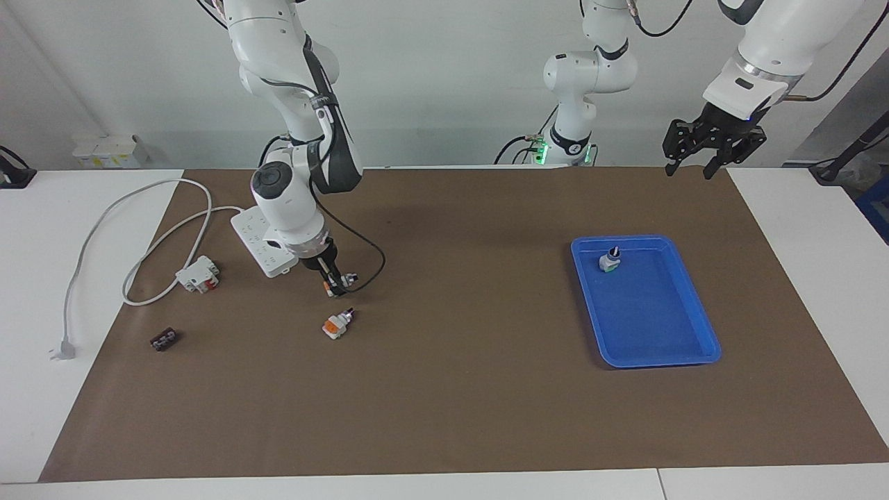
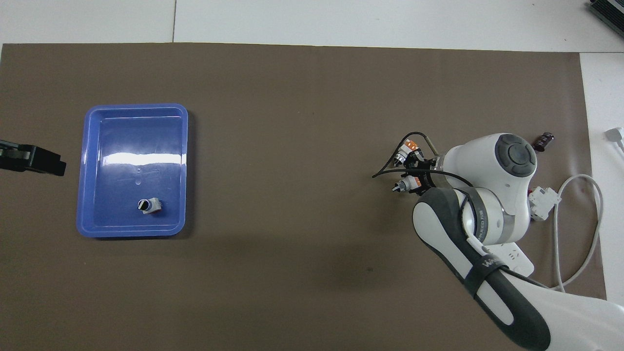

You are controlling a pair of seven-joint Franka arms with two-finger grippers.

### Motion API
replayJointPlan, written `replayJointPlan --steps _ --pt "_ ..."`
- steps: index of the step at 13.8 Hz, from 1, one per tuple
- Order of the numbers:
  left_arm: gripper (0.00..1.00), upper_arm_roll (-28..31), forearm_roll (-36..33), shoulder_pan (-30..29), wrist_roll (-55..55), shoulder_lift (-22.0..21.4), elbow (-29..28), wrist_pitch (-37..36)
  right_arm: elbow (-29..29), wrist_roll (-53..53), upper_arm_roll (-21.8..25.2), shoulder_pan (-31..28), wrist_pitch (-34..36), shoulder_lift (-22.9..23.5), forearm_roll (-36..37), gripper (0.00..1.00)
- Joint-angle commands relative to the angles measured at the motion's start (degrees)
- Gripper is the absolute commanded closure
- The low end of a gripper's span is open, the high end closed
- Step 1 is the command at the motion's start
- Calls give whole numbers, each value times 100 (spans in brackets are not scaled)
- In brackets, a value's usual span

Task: Turn and place switch with both arms
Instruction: 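Lift the switch with the right gripper while the left gripper approaches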

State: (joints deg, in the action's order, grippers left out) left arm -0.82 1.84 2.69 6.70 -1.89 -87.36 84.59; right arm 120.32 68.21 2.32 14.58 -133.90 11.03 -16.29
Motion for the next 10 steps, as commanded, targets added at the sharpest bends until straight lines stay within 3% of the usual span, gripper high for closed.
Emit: replayJointPlan --steps 1,4,6,7,10 --pt "30 21 446 30 -10 -136 -97 5 -719 244 -29 -61 486 39 -1004 100" --pt "29 38 1176 -32 -80 -136 -114 32 -1360 927 -38 70 820 100 -1481 100" --pt "23 38 1546 -32 -116 -153 -167 58 -1948 1718 -38 377 1171 223 -1588 100" --pt "14 38 1696 -32 -220 -188 -211 58 -2221 2078 -38 544 1321 293 -1588 100" --pt "11 21 2310 29 -1316 -241 -421 470 -2522 2958 -56 1010 1419 355 -1666 100"
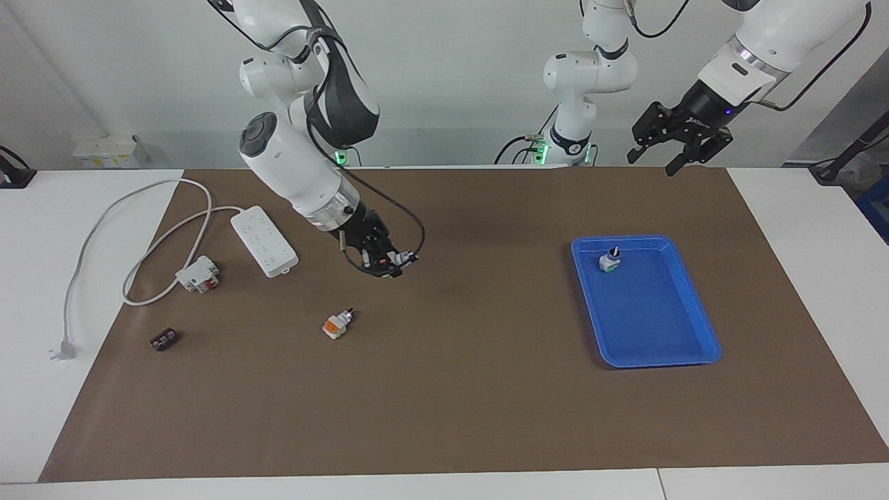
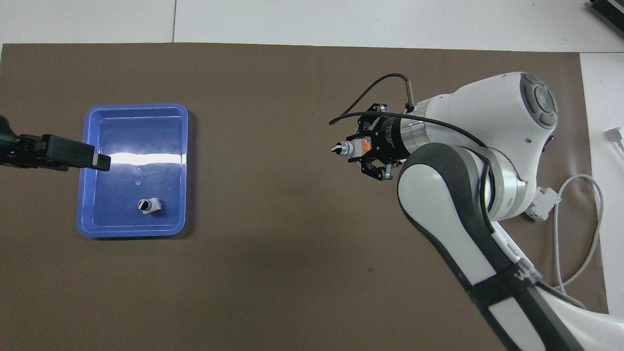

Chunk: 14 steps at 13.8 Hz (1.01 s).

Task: Turn and place switch with both arms
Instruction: 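Lift the switch with the right gripper while the left gripper approaches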

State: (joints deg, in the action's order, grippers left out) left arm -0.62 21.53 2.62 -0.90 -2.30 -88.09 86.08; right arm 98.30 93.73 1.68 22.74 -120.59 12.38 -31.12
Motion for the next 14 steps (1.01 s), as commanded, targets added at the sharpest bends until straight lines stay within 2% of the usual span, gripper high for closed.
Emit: replayJointPlan --steps 1,5,8,10,11,14 --pt "11 -26 500 54 -899 -226 -411 408 -355 705 -19 335 54 221 -323 100" --pt "15 -254 1343 133 -2648 -481 -1164 1390 -426 1751 -159 740 229 168 -412 100" --pt "16 -325 1459 282 -3212 -499 -1439 1578 -443 2000 -239 662 326 -33 -762 100" --pt "16 -325 1477 501 -4063 -446 -1622 1953 -443 1912 -239 539 326 -200 -904 100" --pt "16 -334 1477 572 -4136 -455 -1720 2147 -426 1746 -239 521 326 -236 -1035 100" --pt "16 -325 1486 757 -4373 -254 -1660 2350 -224 579 -239 538 291 -342 -1685 100"
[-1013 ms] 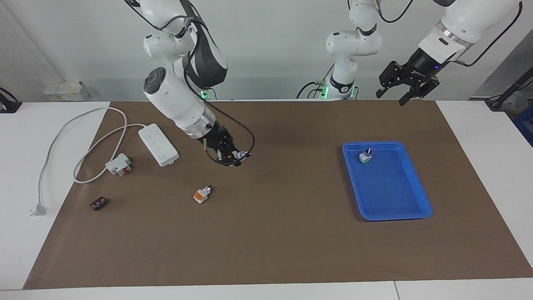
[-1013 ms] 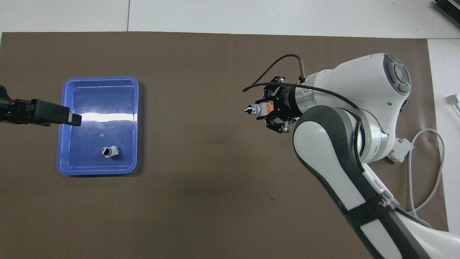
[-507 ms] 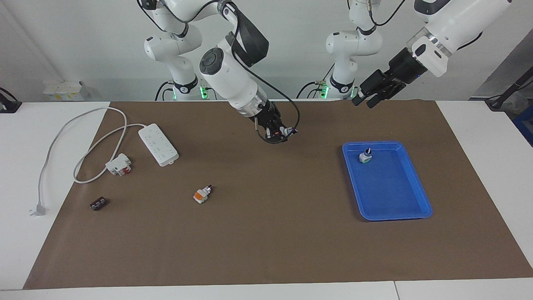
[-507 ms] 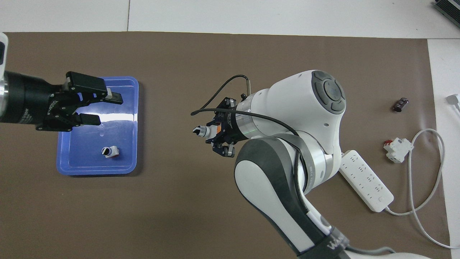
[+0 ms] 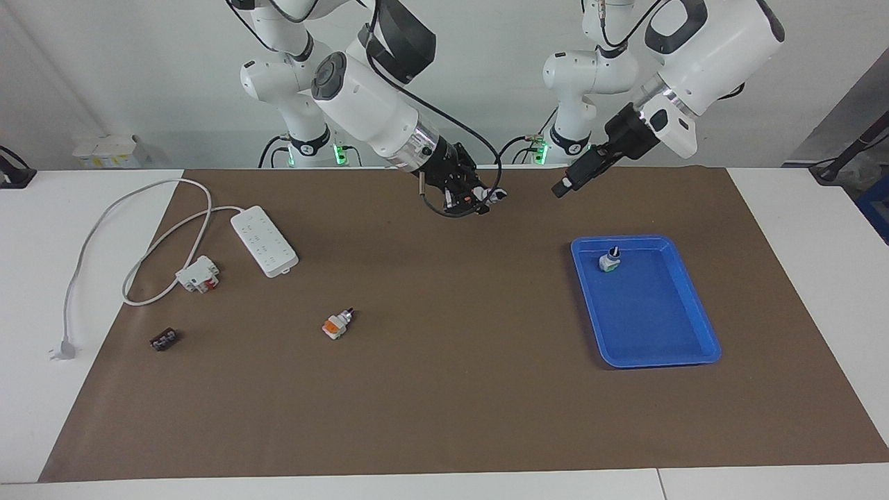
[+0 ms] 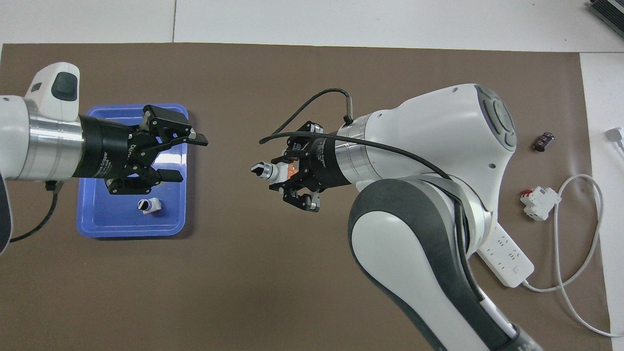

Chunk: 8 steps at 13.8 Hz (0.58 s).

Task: Turn and place switch with both arms
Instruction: 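Lift the switch with the right gripper while the left gripper approaches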

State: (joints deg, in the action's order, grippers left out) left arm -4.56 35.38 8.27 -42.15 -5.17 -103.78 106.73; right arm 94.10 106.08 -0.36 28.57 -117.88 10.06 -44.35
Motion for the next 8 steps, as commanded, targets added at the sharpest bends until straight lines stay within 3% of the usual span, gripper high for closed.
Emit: replayJointPlan --steps 1,3,8 --pt "16 60 144 210 -468 103 -38 435 214 -877 -34 -44 20 -145 -416 100" --pt "16 69 381 210 -575 218 217 349 223 -1133 -34 -44 37 -145 -425 100" --pt "15 -27 364 491 -971 174 156 173 223 -1213 -34 -44 73 -154 -425 100"
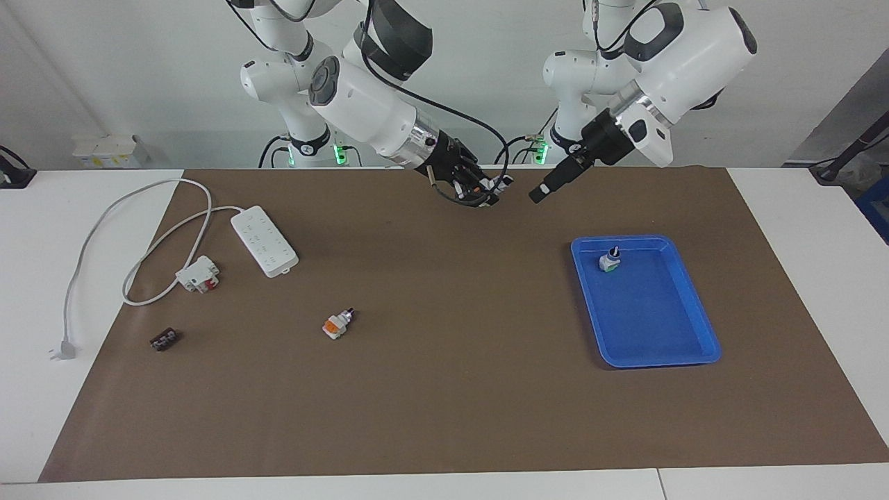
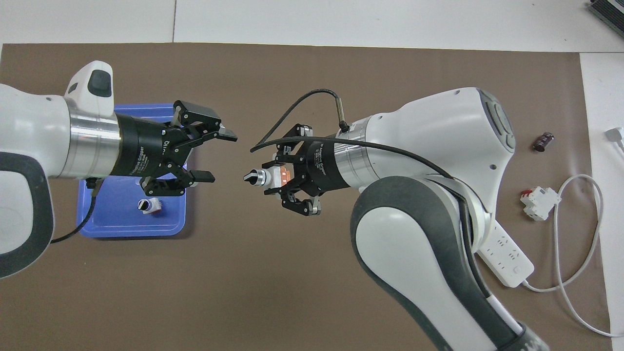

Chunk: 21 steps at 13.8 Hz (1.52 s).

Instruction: Turn and place switch with both arms

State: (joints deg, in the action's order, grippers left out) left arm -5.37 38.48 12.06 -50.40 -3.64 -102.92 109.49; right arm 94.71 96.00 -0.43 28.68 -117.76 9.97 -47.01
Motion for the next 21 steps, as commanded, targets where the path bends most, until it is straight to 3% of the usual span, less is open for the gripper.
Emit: replayJointPlan --steps 1,6,10,17,18,21 --pt "15 45 46 121 -180 -5 53 -138 162 -204 -27 -56 60 -145 -159 100" --pt "16 45 46 121 -392 -128 44 -227 162 -204 -18 -56 60 -162 -150 100" --pt "31 45 37 130 -356 -137 44 -314 162 -213 -18 -47 60 -162 -142 100" --pt "35 36 11 217 -409 -172 18 -288 153 -204 -18 -47 60 -162 -133 100" --pt "43 36 11 217 -427 -172 18 -297 153 -178 -18 -47 52 -162 -142 100" --pt "47 36 11 244 -751 -172 44 -454 145 198 -1 -47 8 -162 -142 100"
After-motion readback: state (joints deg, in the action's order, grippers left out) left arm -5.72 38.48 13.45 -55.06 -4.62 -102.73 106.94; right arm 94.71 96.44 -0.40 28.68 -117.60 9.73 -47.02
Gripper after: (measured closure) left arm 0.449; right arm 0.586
